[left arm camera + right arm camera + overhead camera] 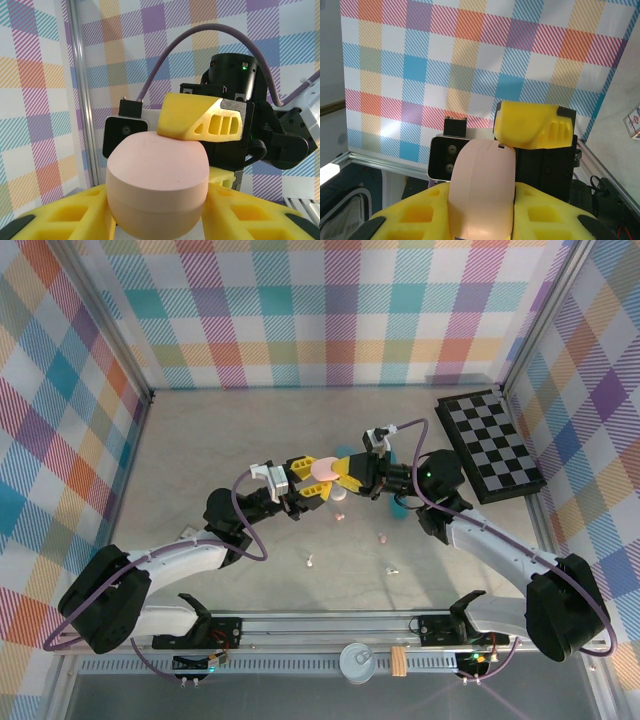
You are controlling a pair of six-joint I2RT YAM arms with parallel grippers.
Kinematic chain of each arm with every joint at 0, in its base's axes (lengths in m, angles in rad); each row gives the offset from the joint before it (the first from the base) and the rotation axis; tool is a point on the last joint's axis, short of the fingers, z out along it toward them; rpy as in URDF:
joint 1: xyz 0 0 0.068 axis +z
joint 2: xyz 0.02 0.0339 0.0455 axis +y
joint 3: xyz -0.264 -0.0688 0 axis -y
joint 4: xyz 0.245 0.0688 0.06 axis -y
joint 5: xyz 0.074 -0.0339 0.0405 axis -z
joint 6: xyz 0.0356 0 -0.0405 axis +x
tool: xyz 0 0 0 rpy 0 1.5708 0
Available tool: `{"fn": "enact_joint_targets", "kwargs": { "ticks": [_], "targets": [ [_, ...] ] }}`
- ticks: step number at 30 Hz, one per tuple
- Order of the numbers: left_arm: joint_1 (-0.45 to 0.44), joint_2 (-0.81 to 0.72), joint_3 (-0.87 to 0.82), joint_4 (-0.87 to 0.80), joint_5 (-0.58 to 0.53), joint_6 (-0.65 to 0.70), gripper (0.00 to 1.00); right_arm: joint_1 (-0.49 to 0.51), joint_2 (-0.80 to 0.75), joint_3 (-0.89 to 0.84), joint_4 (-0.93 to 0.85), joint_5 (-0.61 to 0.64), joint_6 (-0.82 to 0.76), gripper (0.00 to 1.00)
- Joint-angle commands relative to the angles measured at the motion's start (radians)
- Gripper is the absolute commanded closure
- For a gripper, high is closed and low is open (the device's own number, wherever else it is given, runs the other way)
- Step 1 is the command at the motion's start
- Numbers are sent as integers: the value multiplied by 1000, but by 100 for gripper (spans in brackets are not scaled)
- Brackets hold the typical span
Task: Insert the wireless bluetooth earbuds into the charging case
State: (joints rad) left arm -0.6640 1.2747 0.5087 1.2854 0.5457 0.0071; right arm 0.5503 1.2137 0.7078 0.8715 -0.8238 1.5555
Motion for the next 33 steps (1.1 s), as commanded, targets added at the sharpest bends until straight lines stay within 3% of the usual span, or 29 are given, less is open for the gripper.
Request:
{"fn": "enact_joint_targets", "kwargs": {
  "ticks": [1,16,27,29,33],
  "targets": [
    [4,0,40,56,64,-17,56,5,-10,30,-16,-7,-27,78],
    [4,6,53,28,174,-32,53,5,-5,39,-49,-24,-32,78],
    [4,8,50,29,177,-35,64,6,-9,41,-58,-22,-34,79],
    [4,6,48,29,174,-36,66,5,-14,43,-78,-18,-45,74],
    [9,-14,55,-42,159,-42,67,4,-49,64,-197,-8,-132,50]
  ]
}}
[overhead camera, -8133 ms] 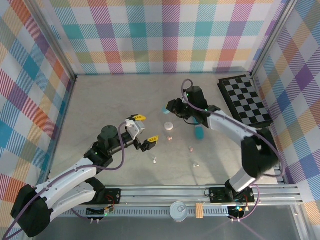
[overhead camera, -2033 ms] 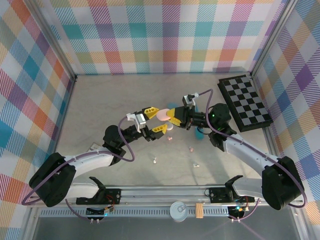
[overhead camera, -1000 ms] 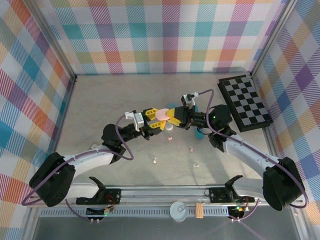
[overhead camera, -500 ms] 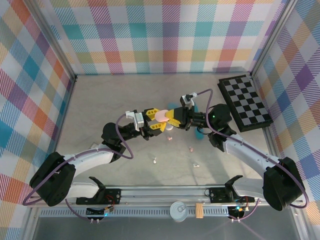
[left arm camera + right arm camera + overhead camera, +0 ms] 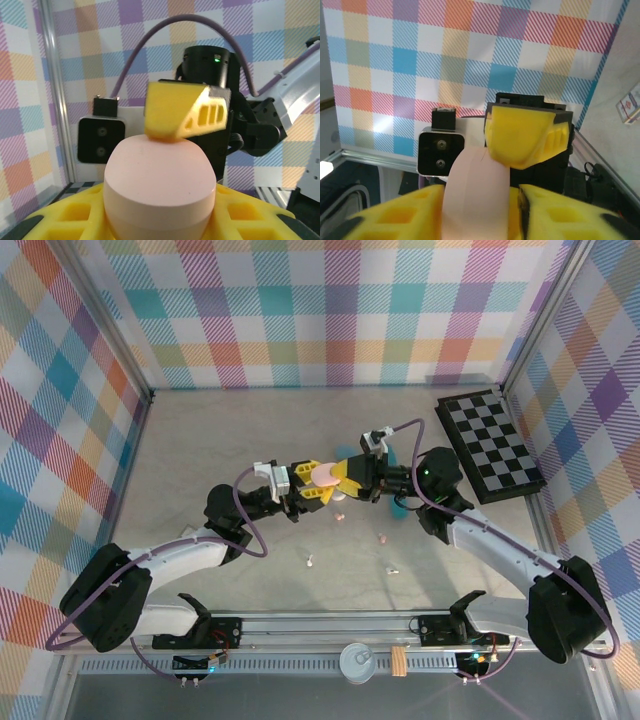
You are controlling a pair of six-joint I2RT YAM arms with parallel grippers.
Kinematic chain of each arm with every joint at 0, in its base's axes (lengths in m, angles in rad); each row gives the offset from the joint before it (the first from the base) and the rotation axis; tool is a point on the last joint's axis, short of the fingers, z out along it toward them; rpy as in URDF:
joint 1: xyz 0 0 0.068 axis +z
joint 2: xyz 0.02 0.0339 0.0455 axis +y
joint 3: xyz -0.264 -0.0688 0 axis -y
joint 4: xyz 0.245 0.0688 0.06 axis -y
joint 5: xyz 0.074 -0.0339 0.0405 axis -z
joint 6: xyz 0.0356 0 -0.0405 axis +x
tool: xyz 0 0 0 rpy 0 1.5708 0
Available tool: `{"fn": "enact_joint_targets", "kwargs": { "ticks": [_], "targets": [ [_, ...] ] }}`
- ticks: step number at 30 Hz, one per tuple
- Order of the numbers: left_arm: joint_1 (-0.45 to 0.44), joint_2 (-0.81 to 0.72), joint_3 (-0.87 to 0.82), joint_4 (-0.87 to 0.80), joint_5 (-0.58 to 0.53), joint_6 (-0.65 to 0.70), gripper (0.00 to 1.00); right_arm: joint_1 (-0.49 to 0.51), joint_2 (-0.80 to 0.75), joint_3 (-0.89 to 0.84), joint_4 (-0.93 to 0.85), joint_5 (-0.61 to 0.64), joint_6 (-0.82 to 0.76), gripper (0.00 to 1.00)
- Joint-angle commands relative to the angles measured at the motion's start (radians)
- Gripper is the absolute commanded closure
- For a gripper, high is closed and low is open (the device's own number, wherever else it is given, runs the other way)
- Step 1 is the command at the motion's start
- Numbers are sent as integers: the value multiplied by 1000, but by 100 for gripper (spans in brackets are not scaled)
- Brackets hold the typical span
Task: Insert the wireless bluetooth earbuds into the charging case
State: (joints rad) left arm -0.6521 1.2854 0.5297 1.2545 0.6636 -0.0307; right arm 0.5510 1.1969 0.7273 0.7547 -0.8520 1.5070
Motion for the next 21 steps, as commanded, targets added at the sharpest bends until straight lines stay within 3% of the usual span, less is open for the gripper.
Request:
{"fn": "enact_joint_targets", "kwargs": {
  "ticks": [1,7,13,16,21],
  "targets": [
    [-2,-38,36,-52,39,4,67,4,-45,58,-132,20,-120,43],
    [2,-130,1,-188,23,41,67,1,-147,158,-590,114,-448,19],
    [3,-161,-31,-222,35,6,67,4,-214,294,-997,257,-886,15],
    [3,-155,-38,-213,50,-26,67,14,-204,345,-1063,128,-1109,17],
    [3,-141,-29,-199,72,-48,67,90,-169,436,-1201,194,-1464,10]
  ]
}}
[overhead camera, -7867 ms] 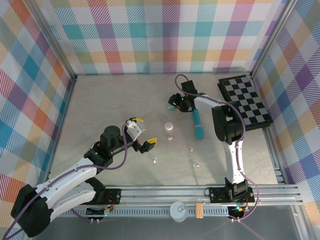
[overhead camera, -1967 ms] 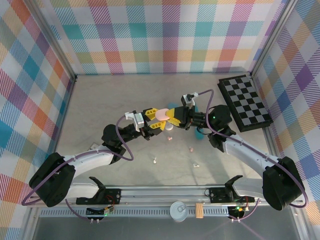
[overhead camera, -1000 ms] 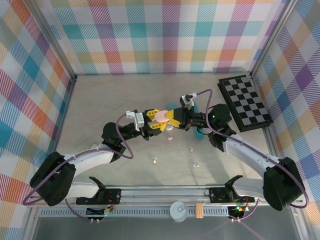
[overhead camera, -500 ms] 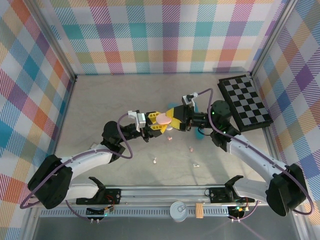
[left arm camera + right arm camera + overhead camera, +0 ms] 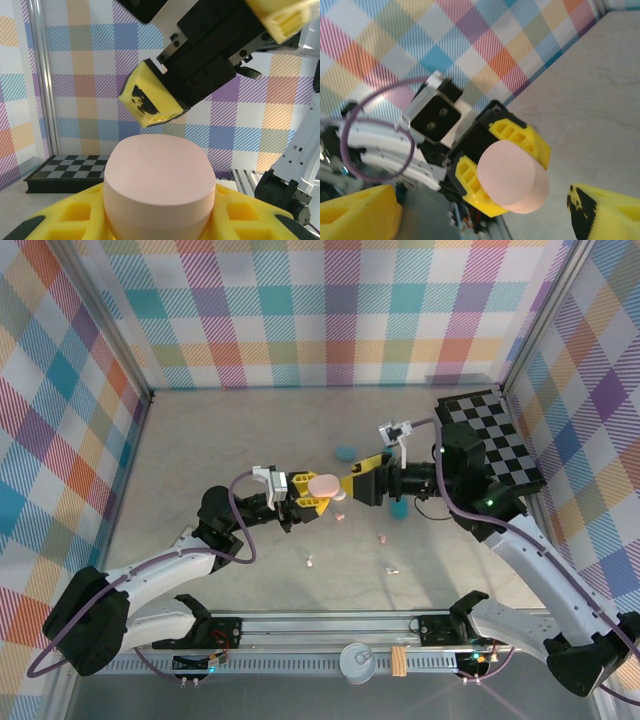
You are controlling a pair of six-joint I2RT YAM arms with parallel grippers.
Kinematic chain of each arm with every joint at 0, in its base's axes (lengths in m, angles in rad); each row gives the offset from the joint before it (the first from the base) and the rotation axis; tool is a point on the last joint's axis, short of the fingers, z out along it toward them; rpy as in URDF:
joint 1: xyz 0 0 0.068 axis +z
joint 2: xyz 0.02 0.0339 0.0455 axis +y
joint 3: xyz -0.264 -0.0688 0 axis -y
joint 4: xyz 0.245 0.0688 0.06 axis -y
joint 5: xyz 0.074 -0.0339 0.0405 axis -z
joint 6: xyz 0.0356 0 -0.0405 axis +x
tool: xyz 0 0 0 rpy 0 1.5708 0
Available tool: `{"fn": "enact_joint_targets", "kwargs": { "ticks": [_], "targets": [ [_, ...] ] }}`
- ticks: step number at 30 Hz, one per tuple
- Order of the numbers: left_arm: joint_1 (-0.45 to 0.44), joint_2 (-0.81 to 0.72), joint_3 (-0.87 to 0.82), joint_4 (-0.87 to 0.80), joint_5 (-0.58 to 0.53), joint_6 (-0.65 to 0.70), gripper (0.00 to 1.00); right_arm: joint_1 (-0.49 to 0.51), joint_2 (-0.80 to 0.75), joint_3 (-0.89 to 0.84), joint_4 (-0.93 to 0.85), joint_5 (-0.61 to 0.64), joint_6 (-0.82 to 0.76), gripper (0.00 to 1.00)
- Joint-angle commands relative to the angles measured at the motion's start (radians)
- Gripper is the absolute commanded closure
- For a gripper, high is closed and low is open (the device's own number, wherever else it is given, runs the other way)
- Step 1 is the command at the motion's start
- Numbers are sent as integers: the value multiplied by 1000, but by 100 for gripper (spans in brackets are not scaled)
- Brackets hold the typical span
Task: Insert the wireless bluetooth earbuds into the charging case
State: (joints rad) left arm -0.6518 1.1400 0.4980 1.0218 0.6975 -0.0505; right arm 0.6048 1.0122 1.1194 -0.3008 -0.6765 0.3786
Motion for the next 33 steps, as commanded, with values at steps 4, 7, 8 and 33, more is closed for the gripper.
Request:
{"fn": "enact_joint_targets", "kwargs": {
  "ticks": [4,7,8,33],
  "targets": [
    [3,20,18,46,61,-44,67,90,46,69,-163,99,-559,9],
    [3,18,18,46,62,-46,67,93,81,86,-144,136,-595,7],
    [3,19,19,46,61,-45,67,93,90,86,-132,135,-595,7],
    [12,71,37,111,88,-73,67,56,133,102,-40,361,-536,8]
  ]
}}
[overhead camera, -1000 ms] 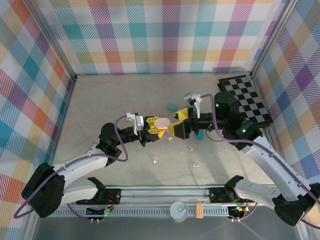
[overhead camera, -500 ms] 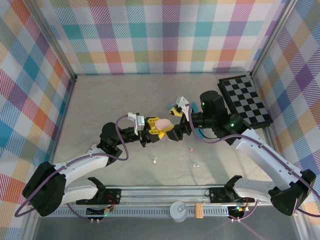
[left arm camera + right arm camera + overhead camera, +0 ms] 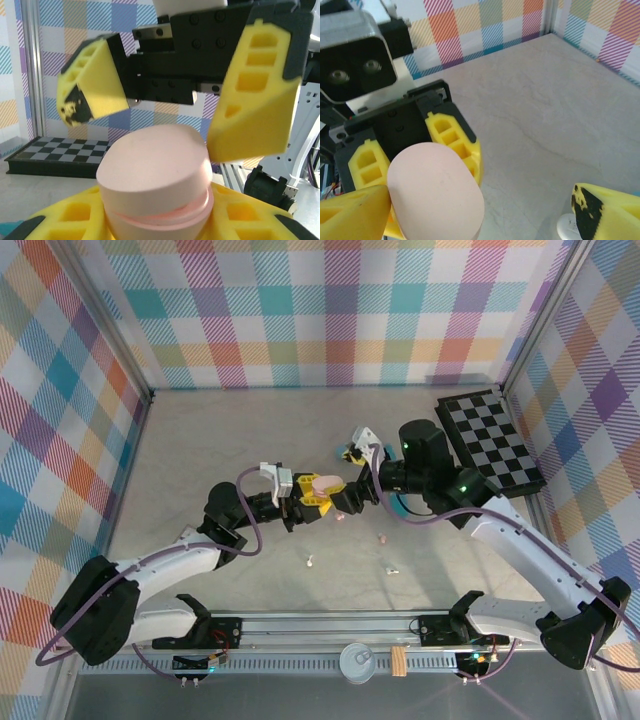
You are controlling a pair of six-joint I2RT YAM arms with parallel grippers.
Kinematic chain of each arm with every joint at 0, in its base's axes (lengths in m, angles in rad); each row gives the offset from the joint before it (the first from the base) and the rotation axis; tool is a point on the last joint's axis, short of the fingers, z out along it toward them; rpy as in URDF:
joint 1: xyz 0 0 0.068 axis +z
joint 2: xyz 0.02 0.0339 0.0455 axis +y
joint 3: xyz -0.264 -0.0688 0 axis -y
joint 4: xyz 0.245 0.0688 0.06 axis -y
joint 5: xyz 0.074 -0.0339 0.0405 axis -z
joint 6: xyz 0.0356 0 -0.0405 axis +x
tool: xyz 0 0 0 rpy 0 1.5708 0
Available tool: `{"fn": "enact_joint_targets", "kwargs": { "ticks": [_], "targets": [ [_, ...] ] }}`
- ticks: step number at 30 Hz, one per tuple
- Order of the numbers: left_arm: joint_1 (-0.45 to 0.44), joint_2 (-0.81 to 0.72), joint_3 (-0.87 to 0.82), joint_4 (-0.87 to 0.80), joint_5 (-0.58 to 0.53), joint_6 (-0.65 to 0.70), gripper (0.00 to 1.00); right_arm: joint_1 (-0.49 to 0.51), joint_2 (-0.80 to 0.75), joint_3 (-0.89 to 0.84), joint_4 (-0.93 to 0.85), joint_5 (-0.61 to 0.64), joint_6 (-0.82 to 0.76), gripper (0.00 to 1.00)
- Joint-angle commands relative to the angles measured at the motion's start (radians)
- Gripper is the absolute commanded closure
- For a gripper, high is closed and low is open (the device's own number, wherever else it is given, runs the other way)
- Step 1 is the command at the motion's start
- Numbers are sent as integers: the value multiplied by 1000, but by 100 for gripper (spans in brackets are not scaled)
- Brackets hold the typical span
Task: Insert the wireless bluetooth earbuds into the charging case
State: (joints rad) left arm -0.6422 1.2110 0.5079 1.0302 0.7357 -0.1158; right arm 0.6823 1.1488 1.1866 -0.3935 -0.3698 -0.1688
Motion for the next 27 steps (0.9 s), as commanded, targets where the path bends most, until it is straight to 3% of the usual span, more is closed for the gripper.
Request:
{"fn": "enact_joint_targets", "kwargs": {
  "ticks": [1,13,20,23,27],
  "targets": [
    [3,1,27,106,51,-10,67,-26,-4,36,55,53,14,8],
    [40,63,27,190,73,-54,67,-38,36,91,49,48,48,8],
    [92,132,49,247,78,-81,67,-47,8,95,57,-76,62,6],
    [128,182,64,308,90,-119,67,-101,-16,70,144,-169,182,6],
    [165,231,104,307,101,-110,67,-263,8,32,273,-223,416,7]
  ]
}}
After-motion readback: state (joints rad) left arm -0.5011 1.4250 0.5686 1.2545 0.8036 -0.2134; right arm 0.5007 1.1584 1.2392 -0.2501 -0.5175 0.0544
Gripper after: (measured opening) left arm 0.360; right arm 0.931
